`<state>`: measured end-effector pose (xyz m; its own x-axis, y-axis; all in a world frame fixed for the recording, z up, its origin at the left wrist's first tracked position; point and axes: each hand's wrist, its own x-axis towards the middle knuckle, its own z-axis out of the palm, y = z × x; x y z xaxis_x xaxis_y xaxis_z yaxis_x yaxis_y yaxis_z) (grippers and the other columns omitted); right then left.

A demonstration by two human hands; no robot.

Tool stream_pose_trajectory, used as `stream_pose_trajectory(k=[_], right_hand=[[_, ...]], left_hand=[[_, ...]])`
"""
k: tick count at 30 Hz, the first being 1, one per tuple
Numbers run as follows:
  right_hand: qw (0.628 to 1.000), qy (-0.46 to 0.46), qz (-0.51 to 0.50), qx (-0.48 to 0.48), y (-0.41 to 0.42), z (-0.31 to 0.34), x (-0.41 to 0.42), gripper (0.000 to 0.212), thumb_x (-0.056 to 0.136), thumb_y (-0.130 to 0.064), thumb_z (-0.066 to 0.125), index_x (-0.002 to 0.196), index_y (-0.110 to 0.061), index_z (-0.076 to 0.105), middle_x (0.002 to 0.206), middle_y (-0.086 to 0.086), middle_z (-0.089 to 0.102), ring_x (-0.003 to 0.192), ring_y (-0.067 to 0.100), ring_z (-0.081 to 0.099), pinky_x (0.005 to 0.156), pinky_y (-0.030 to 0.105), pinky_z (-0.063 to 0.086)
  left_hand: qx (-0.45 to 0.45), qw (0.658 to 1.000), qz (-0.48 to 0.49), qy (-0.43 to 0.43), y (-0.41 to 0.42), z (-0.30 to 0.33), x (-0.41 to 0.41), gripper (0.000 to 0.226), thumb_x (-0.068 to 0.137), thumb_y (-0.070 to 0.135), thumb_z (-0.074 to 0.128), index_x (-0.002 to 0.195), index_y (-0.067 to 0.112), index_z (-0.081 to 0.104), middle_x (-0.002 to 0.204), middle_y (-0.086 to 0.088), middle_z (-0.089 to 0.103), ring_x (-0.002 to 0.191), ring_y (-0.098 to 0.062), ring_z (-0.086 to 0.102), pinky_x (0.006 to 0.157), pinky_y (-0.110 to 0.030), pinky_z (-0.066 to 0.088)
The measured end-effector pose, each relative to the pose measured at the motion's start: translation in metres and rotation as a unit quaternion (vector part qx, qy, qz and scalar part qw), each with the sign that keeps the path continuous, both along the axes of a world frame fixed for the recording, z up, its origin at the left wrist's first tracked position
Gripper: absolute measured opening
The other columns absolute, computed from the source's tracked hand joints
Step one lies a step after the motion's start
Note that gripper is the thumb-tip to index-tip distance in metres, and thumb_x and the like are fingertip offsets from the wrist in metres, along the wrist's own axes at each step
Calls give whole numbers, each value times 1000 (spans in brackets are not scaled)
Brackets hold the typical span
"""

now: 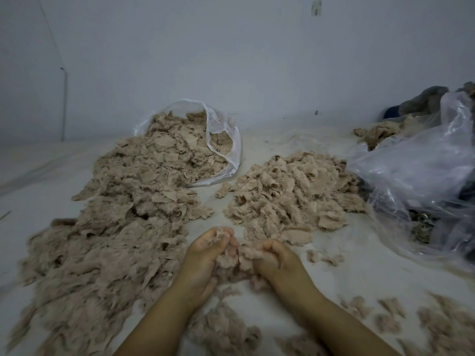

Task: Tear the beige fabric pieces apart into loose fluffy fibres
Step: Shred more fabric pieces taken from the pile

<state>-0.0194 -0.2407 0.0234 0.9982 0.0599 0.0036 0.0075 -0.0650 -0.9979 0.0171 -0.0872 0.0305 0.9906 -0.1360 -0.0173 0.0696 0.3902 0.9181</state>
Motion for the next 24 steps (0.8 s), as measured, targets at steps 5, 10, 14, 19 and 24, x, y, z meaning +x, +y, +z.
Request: stream_pose_trajectory(k=[5, 10, 14, 19, 24], right_hand=[[979, 73, 20, 190, -3, 4, 0, 11, 91, -9, 59, 81, -3, 59, 57, 10, 59, 45, 16, 51, 43, 26, 46], [988, 47, 8, 148, -6, 4, -1, 21, 90, -21, 61, 76, -6, 54, 52, 5, 54, 42, 14, 43, 42, 25, 35], [992, 35, 0, 124, -9, 0, 1, 22, 93, -23, 56, 82, -5, 49, 52, 6, 55, 39, 13, 42, 39, 23, 34], [993, 15, 9, 117, -5, 2, 0, 41, 74, -40, 67, 90, -6, 51, 60, 7, 59, 43, 15, 47, 41, 24, 38], [995, -7, 19, 101, -5, 0, -1, 50, 67, -30, 78, 112, -19, 59, 80, 10, 66, 63, 20, 64, 54, 30, 53]], left_hand=[[272, 953, -7, -137, 6, -4, -3, 26, 74, 44, 65, 92, 24, 66, 87, 10, 65, 77, -6, 61, 67, -13, 46], [274, 946, -69, -157, -3, -7, -8, 14, 86, 19, 63, 75, 10, 63, 65, 0, 60, 61, -14, 56, 60, -23, 46], [236, 960, -83, -130, 1, -4, -8, 18, 93, 20, 54, 83, 5, 54, 50, 3, 47, 45, -9, 42, 46, -19, 37], [220, 958, -101, -154, 0, -4, -9, 30, 83, 32, 63, 86, 2, 66, 74, -3, 69, 70, -14, 64, 64, -24, 50], [274, 943, -136, -134, 1, -4, -13, 44, 85, 53, 49, 57, 23, 64, 44, 10, 43, 47, -10, 36, 53, -24, 31]])
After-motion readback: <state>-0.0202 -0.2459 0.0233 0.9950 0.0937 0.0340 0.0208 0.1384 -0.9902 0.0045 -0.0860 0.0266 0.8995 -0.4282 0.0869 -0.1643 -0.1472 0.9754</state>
